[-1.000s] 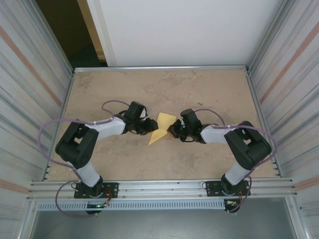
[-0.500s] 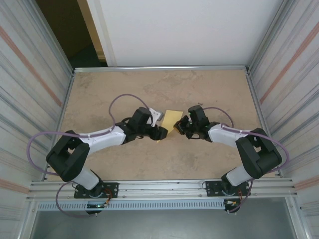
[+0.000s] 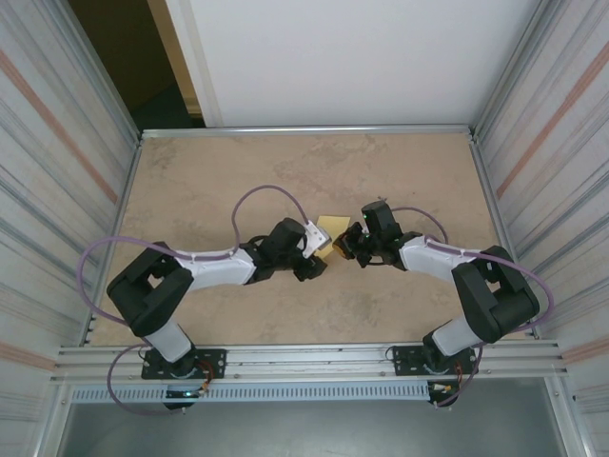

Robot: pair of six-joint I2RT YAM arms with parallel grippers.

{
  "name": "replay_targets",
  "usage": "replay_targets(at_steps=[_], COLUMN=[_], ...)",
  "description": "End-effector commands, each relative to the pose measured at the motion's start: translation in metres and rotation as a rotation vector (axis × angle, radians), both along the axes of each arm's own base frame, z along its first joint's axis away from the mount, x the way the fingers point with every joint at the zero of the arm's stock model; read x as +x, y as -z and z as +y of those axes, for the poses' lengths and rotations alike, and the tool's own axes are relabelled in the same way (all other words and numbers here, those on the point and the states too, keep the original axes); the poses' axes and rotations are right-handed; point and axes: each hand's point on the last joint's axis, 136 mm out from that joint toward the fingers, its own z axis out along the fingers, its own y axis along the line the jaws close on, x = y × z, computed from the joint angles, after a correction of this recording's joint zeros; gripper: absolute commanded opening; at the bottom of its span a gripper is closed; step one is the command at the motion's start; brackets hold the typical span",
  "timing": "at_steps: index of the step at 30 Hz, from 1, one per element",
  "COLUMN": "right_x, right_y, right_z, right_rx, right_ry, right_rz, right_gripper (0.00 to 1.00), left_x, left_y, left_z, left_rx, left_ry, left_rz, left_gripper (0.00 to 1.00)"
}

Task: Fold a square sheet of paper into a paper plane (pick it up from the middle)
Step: Fold the wing for the fifth time at the center of the table.

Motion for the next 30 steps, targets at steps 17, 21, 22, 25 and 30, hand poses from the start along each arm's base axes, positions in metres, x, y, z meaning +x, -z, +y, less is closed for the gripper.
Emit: replay_targets(at_steps=[17, 21, 22, 25, 30], right_x=[0.005, 0.004, 0.004, 0.004, 0.006], right_y=[-0.012, -0.009, -0.009, -0.010, -0.013], right_z=[0.004, 0.004, 0.004, 0.004, 0.003], right_rx=[0.040, 0.041, 0.042, 0.045, 0.049], right_ry=[-0.001, -0.002, -0.003, -0.001, 0.003], right_rz=[0.023, 0.032, 0.033, 0.033, 0.026], right_gripper=[0.08, 0.11, 0.12, 0.15, 0.10], left_x=[0.004, 0.003, 0.002, 0.003, 0.003], left_y=[0.019, 0.023, 0.023, 0.023, 0.026], left_z=[-0.001, -0.001, -0.001, -0.001, 0.000], left_rx=[0.088, 0.090, 0.090, 0.091, 0.095], left_ry=[0.020, 0.025, 0.024, 0.021, 0.020], left_rz=[-0.138, -0.122, -0.120, -0.122, -0.124], left_gripper=[0.31, 0.28, 0.27, 0.24, 0.25])
